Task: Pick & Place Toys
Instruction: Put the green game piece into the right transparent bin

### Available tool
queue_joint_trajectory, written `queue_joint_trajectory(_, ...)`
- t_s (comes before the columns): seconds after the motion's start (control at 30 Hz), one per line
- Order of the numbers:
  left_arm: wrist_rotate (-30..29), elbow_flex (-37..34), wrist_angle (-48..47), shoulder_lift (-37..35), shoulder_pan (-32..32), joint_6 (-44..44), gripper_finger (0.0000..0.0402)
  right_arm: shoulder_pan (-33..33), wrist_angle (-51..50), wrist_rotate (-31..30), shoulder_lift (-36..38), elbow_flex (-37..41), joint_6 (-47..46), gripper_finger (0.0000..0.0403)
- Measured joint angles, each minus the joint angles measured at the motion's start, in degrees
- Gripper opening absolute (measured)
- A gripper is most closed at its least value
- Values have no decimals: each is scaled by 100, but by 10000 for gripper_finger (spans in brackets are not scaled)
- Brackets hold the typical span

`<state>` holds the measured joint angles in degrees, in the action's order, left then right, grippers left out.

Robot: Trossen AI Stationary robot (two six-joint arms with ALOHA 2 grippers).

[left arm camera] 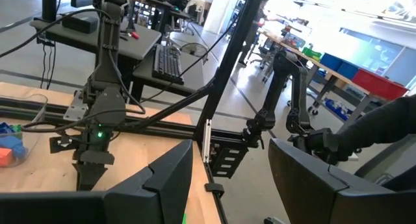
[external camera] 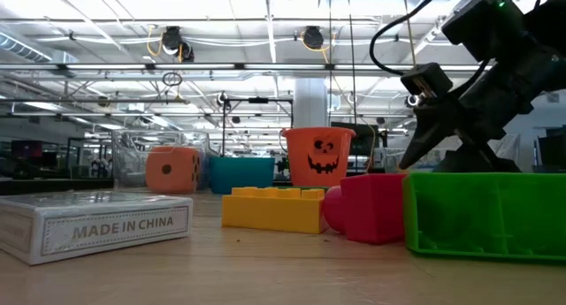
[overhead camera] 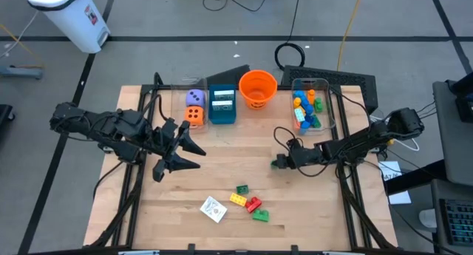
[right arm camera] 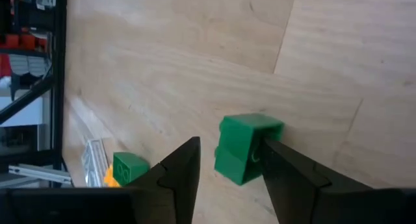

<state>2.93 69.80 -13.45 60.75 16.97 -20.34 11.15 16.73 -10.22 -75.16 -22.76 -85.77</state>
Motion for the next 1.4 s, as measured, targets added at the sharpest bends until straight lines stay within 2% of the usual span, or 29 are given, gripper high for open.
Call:
queue_joint_trajectory(0.23,1,0,-2,0,0,-9,212,-72,-38,156,0,0,0,153)
queue_joint_trajectory(0.77,-1,0,0,0,0,11,212,-185,-262,144,469,-9,1152,149)
queue_joint_trajectory(1.07,-7,0,2,0,-2,33,212,-132,-361,148,627,-183,2097,99)
queue_joint_trajectory(1.27,-150,0,2,0,-7,39,212,-131,-593,176,627,-214,2153,58)
queue_joint_trajectory(1.4,-152,0,4,0,-7,39,212,-129,-673,451,591,-214,2134,38)
